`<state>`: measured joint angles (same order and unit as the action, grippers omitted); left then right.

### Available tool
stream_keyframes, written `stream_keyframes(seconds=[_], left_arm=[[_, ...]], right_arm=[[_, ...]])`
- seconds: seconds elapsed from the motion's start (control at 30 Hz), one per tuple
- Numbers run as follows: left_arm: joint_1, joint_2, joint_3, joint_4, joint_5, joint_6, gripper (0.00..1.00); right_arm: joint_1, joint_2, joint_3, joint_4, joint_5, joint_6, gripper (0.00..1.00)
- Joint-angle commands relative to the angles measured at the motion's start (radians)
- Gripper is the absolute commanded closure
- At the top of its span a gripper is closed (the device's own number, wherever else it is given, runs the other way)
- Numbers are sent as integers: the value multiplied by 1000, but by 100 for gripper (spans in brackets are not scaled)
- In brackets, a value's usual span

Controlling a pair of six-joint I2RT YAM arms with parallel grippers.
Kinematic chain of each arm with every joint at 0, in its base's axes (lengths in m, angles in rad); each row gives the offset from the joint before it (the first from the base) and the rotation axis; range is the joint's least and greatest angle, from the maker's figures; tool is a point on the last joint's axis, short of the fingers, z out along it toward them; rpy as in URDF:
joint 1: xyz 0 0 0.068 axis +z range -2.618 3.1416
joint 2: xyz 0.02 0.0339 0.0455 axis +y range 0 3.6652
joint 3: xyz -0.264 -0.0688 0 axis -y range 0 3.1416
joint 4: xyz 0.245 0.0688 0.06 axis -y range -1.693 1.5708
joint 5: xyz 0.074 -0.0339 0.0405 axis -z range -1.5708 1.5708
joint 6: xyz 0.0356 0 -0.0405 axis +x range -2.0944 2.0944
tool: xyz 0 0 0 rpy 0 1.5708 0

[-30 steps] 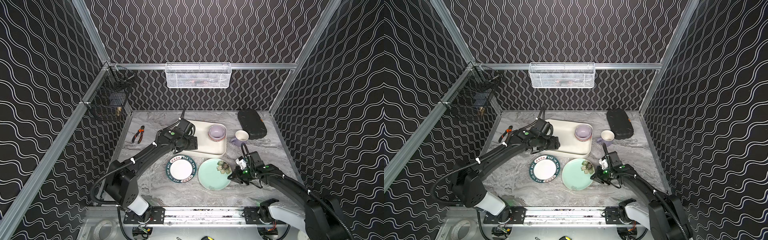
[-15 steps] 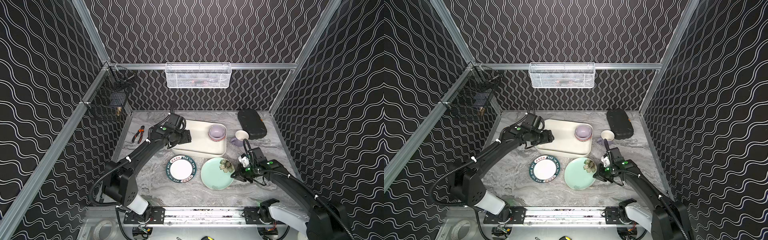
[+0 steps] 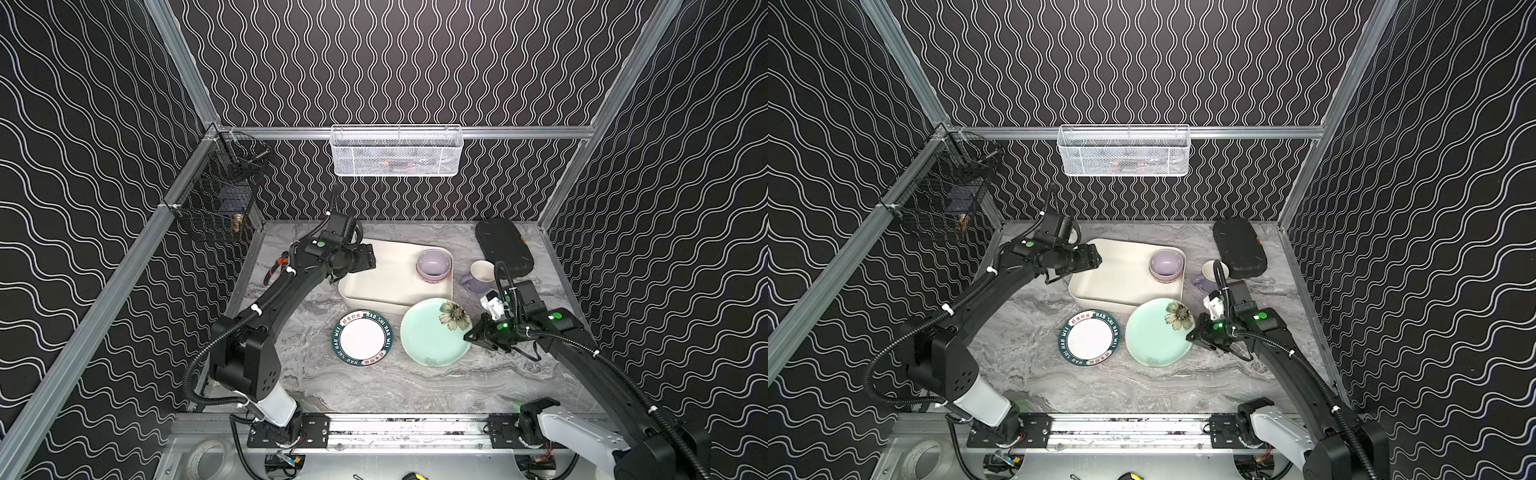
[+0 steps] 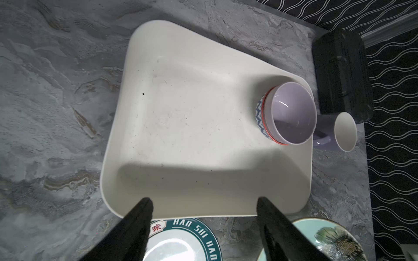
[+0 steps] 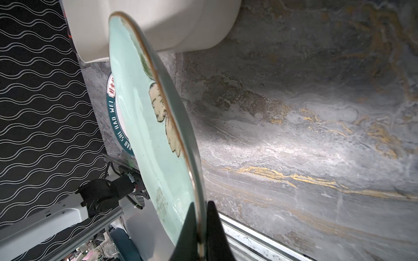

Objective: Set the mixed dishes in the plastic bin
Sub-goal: 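Carry the green plate into the bin while the left gripper holds the bin rim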

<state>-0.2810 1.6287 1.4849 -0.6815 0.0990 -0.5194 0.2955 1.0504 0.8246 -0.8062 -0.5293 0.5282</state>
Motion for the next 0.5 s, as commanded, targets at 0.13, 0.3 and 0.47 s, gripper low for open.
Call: stream_keyframes(seconds=[0.13,0.3,0.47], left_arm=[[81,27,-5,22,-43,54,21],[110,78,-36,78,-78,51,21],[129,125,-76,152,-94,18,21]], right_arm=[[-1,71,132,42,-40,-20,100],[-1,197,257,79,-49,-39,100],[-1,353,407,94,-29,-71,100]])
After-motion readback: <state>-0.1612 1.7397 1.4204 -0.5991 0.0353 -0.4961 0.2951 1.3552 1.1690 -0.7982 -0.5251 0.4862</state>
